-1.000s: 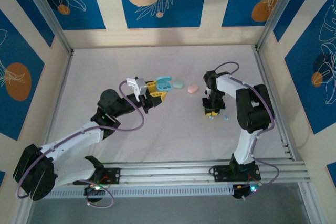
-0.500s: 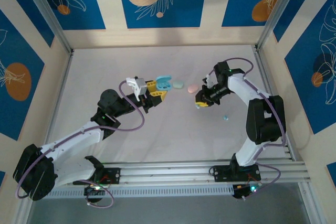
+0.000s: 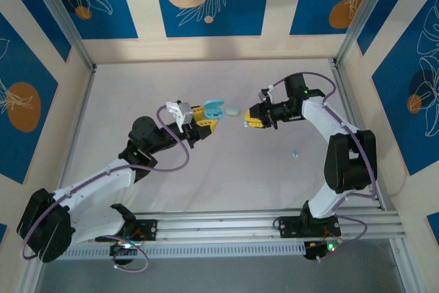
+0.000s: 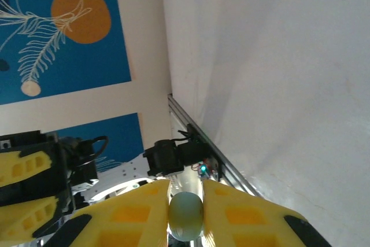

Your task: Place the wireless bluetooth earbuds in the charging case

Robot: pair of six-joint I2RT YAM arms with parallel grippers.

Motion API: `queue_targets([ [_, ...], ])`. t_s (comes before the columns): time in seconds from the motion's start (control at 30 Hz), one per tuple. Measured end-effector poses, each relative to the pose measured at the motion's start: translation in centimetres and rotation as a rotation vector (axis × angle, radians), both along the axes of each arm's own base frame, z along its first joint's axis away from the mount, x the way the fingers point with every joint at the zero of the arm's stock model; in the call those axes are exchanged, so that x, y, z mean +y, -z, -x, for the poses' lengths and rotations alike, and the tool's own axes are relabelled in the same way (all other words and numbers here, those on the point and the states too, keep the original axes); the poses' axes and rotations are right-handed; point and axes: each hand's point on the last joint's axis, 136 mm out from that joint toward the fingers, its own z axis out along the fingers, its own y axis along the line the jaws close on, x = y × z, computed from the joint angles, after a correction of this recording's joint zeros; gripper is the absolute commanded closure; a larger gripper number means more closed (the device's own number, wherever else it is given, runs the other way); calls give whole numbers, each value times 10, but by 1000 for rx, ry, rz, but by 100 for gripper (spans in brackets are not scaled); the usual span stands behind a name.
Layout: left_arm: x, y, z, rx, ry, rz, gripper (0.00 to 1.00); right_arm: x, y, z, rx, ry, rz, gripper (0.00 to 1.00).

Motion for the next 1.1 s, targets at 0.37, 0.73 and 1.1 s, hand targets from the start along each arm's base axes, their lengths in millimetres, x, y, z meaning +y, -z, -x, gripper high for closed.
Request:
queue_targets([
  [0.37,-2,7,-2,20,0,-16,72,4,-37,-1,-34,16,-84,80],
  [0.73,-4,13,-5,33,0,-26,72,12,-60,9,-45,-58,-205,79],
  [1.1,-9,27,-11,52,-1,-54,72,23,-120,28,-201,-112,-226,79],
])
